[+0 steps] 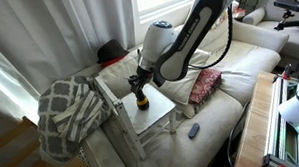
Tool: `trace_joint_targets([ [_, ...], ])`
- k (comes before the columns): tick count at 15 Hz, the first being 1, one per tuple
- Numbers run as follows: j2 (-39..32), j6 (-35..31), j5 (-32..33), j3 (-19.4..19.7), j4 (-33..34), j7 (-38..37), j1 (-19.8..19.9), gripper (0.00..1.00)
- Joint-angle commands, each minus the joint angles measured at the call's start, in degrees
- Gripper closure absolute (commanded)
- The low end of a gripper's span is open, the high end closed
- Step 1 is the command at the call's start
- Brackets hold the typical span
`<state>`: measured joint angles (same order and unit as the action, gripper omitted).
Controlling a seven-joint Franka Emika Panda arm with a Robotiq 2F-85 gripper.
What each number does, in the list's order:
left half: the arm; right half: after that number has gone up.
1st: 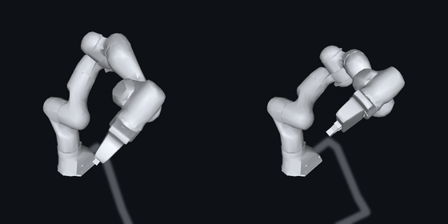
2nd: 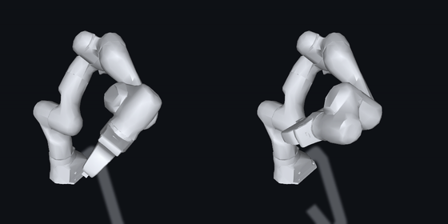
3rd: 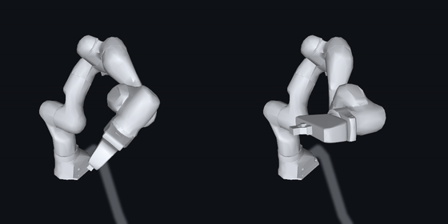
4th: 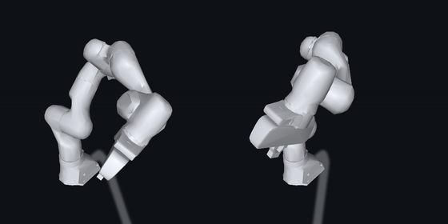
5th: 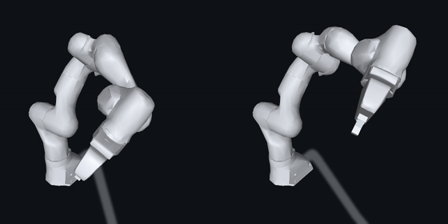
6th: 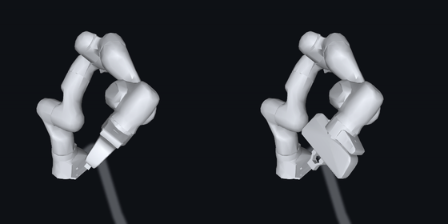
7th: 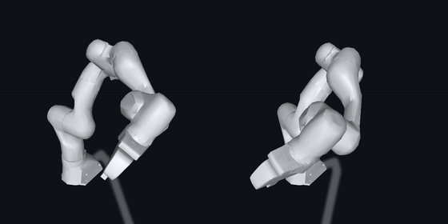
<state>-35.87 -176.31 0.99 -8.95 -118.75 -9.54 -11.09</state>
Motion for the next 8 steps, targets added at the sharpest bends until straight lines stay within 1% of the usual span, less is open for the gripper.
trace_joint_targets([
  [1, 4.3, 15.8, -1.3, -1.0, 1.8, 2.5, 0.1, 0.73],
  [2, 4.7, 20.8, -1.5, -1.5, 3.7, 3.3, 0.4, 0.73],
  [4, 4.2, 28.2, -1.9, -2.0, 7.1, 4.4, 0.5, 0.73],
  [6, 1.9, 32.2, -3.3, -2.8, 10.9, 5.2, 0.7, 0.73],
  [8, -0.8, 35.1, -5.2, -2.6, 14.1, 3.9, 0.3, 0.73],
])
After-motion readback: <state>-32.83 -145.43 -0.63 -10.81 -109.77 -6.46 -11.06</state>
